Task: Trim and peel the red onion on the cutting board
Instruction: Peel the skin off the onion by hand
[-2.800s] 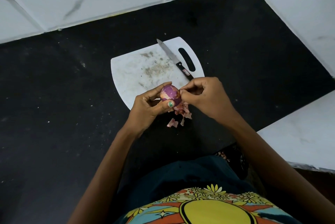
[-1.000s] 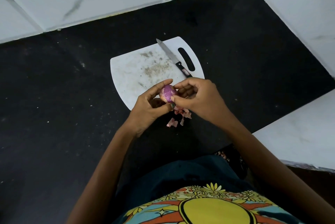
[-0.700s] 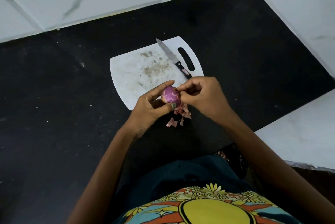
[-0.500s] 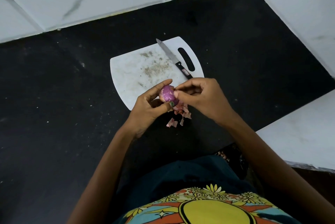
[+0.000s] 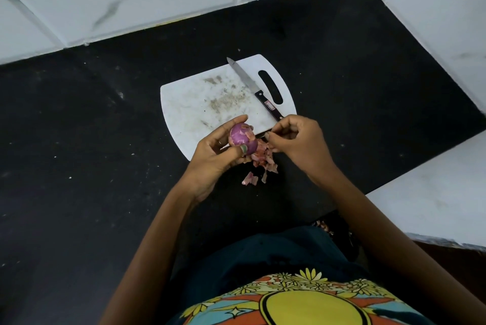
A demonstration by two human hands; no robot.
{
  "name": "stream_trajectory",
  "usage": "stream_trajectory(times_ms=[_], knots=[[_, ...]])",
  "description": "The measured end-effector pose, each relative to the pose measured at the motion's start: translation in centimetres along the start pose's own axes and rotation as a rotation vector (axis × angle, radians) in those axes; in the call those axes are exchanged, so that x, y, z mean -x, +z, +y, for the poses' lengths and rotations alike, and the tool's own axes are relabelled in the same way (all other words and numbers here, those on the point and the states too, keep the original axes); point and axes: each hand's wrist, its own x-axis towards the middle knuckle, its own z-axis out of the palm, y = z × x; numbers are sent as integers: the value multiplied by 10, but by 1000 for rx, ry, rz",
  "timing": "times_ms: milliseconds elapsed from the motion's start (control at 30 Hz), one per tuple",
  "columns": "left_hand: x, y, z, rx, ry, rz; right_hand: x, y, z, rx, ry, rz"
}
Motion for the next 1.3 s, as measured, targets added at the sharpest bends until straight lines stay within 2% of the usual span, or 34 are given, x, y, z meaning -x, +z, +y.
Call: stream_trajectory(times_ms=[233, 367, 667, 967, 1300], knots=[[0, 1, -3, -120, 42, -3, 9, 4, -18, -81, -105, -178], [1, 1, -2, -130, 39, 1, 10, 10, -19, -51, -118, -177], [0, 3, 2, 36, -45, 2, -2, 11, 8, -11, 79, -53], [-1, -1, 2, -43, -29, 34, 9, 5, -25, -31, -71, -185], [-1, 1, 5, -46, -28, -12, 3, 2, -21, -2, -113, -136]])
